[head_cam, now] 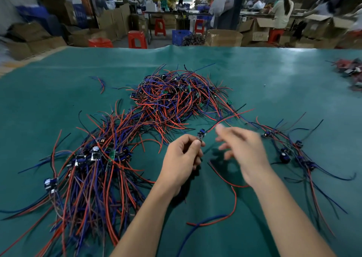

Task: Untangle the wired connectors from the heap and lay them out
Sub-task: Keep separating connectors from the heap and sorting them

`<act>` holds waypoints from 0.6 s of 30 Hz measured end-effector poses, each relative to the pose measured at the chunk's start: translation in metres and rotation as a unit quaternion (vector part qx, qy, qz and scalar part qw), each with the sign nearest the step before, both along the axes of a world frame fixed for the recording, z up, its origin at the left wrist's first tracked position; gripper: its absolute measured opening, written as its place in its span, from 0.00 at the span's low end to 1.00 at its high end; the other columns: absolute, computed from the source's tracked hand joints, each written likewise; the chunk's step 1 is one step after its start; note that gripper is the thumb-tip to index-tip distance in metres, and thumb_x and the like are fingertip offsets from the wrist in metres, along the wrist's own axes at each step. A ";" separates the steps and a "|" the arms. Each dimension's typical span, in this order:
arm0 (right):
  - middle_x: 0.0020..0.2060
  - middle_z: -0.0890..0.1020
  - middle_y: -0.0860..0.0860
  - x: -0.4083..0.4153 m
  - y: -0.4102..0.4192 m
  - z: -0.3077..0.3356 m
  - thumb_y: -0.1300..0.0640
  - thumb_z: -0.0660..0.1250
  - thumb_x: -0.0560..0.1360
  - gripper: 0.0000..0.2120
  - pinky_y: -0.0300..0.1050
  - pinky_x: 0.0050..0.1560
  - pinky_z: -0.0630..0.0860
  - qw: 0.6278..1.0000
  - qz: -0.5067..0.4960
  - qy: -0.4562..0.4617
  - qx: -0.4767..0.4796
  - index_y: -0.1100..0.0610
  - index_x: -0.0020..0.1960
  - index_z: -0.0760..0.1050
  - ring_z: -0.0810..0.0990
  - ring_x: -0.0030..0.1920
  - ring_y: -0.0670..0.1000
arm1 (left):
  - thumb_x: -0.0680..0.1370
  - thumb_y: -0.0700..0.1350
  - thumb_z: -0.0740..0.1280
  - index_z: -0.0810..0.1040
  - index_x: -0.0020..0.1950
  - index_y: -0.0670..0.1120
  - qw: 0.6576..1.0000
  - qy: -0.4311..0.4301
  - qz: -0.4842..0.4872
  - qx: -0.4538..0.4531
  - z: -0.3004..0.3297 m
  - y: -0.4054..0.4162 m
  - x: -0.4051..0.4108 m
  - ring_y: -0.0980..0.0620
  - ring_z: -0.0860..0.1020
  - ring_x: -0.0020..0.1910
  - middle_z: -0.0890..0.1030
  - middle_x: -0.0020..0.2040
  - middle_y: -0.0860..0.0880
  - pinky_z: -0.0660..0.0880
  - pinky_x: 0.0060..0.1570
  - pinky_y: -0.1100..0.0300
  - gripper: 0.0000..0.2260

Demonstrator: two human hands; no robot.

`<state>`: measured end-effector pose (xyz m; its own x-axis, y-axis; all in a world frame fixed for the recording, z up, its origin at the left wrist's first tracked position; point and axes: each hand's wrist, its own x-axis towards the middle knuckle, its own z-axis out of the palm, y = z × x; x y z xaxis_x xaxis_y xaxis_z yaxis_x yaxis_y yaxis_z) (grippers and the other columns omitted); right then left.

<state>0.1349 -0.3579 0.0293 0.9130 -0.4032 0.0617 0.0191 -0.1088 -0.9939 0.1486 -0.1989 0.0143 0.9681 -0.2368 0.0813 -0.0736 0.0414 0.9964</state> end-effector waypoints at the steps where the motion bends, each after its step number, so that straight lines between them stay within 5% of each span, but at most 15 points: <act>1: 0.35 0.86 0.49 -0.001 0.011 -0.003 0.50 0.76 0.74 0.07 0.39 0.28 0.72 0.998 0.041 -0.011 -0.036 0.54 0.42 0.85 0.80 0.33 0.44 | 0.83 0.39 0.62 0.77 0.44 0.45 1.000 -0.005 -0.008 0.003 0.000 0.000 0.000 0.58 0.71 0.26 0.77 0.30 0.53 0.67 0.26 0.66 0.10; 7: 0.35 0.86 0.44 0.001 0.015 -0.004 0.50 0.75 0.68 0.05 0.42 0.37 0.75 0.988 -0.014 -0.119 -0.097 0.50 0.41 0.84 0.81 0.34 0.42 | 0.82 0.38 0.64 0.82 0.44 0.44 0.998 -0.013 -0.058 0.032 0.002 0.001 -0.002 0.57 0.72 0.27 0.77 0.30 0.53 0.68 0.27 0.67 0.10; 13: 0.32 0.83 0.41 -0.002 0.004 0.038 0.55 0.76 0.73 0.07 0.46 0.36 0.74 0.952 -0.164 -0.260 -0.007 0.46 0.38 0.83 0.75 0.32 0.43 | 0.82 0.38 0.65 0.82 0.44 0.42 0.995 -0.014 -0.093 0.020 0.004 0.001 -0.004 0.56 0.74 0.28 0.79 0.31 0.50 0.70 0.29 0.67 0.09; 18: 0.34 0.86 0.45 0.004 0.080 0.094 0.53 0.76 0.71 0.02 0.46 0.37 0.78 0.954 -0.022 -0.299 -0.020 0.47 0.41 0.84 0.81 0.34 0.44 | 0.80 0.36 0.64 0.81 0.37 0.46 0.997 -0.028 -0.054 0.047 0.001 0.001 -0.002 0.59 0.74 0.27 0.79 0.29 0.51 0.70 0.27 0.67 0.14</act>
